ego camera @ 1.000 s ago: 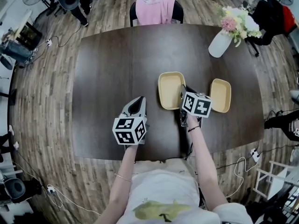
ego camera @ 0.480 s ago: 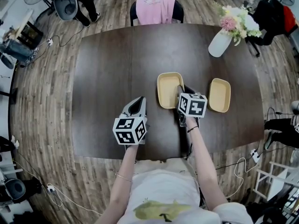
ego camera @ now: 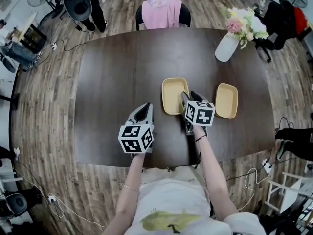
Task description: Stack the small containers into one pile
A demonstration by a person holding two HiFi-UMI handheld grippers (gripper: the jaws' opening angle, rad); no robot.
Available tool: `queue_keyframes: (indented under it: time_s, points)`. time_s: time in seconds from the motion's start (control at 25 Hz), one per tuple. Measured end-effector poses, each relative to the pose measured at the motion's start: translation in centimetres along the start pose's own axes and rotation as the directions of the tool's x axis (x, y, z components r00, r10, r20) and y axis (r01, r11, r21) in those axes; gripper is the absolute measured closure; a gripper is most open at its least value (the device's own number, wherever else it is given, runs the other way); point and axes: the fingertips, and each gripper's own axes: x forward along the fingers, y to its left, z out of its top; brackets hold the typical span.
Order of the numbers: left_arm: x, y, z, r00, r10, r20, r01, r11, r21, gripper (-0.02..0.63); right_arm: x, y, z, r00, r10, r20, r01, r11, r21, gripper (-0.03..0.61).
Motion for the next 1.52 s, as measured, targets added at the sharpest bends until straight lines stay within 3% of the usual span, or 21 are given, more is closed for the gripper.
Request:
queue_keyframes:
  time_s: [0.32,0.72,1.24,1.52]
  points:
    - [-0.2,-2.5,0.1,0.999,-0.028,0.023,0.028,1.000,0.013,0.589,-2.8,-0.4,0.2,0.999,0.019,0.044,-0.017,0.999,-0.038,0.530]
    - [1.0,-4.9,0.3,0.992,-0.129,-0.002,0.129,0.991,0.046,0.589,-6.7,-2.2,0.3,0.993,0.011,0.115,-0.013,1.000,0.019,0.543]
    - [3.2,-8.1,-0.8,0.962,-0.265,-0.067,0.270,0.959,0.084,0.589,-10.6,-7.7,0.4,0.966,-0.197,0.169,0.178,0.976,0.123,0.543]
    - [5.2,-11.4,-1.4,0.956,-0.280,-0.090,0.287,0.954,0.086,0.589,-12.3,-12.5,1.0,0.951,-0.256,0.174,0.235,0.963,0.132,0.541]
